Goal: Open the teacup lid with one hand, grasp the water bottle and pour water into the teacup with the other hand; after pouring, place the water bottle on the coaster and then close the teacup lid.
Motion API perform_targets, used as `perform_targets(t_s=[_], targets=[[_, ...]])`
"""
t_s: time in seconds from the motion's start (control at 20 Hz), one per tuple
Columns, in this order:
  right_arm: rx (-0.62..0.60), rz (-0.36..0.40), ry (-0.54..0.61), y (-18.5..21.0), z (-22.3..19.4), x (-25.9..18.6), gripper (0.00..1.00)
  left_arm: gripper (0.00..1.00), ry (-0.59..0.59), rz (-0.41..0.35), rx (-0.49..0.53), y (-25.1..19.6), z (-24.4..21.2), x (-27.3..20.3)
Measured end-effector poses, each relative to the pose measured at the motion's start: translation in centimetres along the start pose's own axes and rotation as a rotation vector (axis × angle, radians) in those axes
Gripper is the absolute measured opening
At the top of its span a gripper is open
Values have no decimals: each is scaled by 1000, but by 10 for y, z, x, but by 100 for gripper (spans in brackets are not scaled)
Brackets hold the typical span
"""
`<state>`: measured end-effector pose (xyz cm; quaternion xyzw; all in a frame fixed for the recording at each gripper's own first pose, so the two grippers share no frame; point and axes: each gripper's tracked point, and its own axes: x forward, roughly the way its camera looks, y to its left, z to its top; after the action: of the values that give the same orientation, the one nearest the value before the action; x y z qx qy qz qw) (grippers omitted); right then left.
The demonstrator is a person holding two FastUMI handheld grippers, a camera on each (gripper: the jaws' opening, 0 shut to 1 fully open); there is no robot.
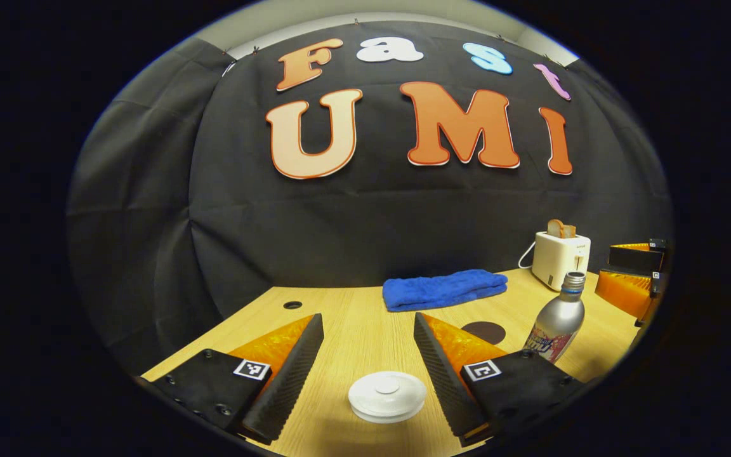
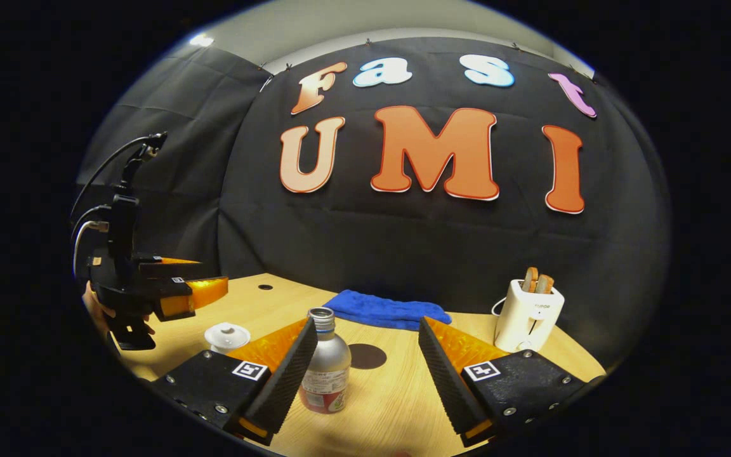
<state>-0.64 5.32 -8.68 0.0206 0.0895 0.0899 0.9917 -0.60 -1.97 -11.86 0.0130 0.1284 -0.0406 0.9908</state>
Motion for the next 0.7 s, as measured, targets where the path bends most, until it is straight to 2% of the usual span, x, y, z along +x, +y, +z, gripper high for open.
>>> perform_targets(t_s=[0.45,0.65,0.7], targets=[[-16,70,70,23,-32,3,97,94,139,-55,22,-16,-55,10],[-14,91,98,30,-43,7,97,97,196,-61,32,-19,-75,13],[-14,91,108,31,-47,8,97,92,201,-64,31,-21,-78,14]])
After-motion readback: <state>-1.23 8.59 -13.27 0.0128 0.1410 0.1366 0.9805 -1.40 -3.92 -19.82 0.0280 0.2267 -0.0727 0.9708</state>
